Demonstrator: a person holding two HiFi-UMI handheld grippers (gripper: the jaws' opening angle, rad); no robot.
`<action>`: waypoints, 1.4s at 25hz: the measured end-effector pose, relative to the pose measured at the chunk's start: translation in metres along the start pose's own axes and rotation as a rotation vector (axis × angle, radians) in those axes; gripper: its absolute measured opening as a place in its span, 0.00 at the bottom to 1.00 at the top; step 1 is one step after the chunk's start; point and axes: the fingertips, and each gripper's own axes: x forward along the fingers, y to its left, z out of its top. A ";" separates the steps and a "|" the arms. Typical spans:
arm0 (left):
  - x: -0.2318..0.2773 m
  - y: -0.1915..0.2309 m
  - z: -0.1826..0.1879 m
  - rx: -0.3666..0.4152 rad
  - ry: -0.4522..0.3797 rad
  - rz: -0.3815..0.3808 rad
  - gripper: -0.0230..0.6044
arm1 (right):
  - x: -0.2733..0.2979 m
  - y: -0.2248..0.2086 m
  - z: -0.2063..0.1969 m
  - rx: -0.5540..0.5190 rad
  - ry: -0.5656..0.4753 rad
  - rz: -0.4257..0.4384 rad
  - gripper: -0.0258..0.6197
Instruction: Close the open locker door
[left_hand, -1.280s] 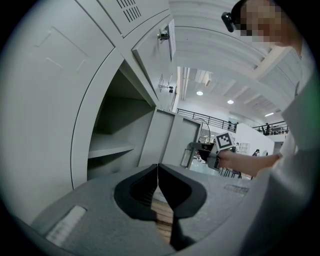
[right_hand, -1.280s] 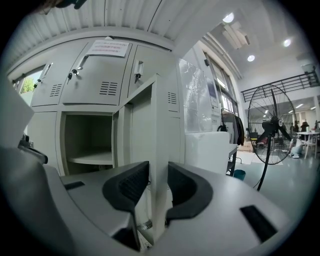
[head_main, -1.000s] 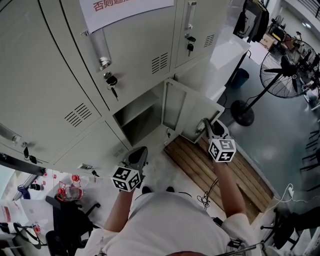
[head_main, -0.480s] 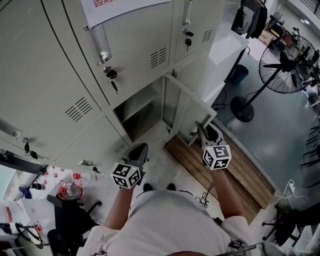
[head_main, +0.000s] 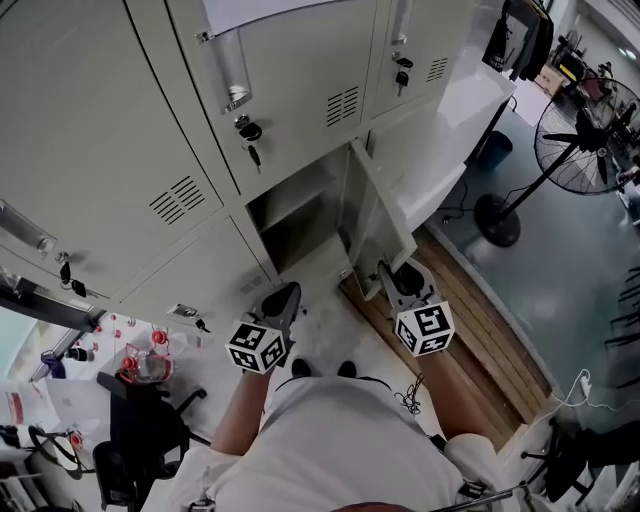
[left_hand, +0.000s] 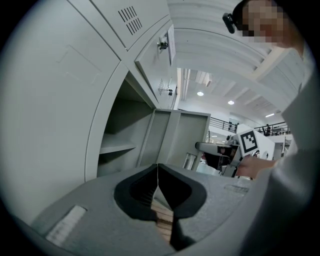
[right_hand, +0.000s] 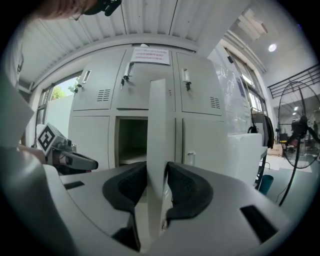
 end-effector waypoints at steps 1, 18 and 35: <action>-0.003 0.002 -0.001 -0.002 -0.001 0.007 0.06 | 0.001 0.007 0.001 -0.004 -0.002 0.016 0.22; -0.061 0.028 -0.013 -0.034 -0.022 0.146 0.06 | 0.032 0.089 0.008 -0.026 -0.025 0.211 0.27; -0.090 0.054 -0.005 -0.042 -0.065 0.242 0.06 | 0.078 0.136 0.017 -0.060 -0.026 0.347 0.27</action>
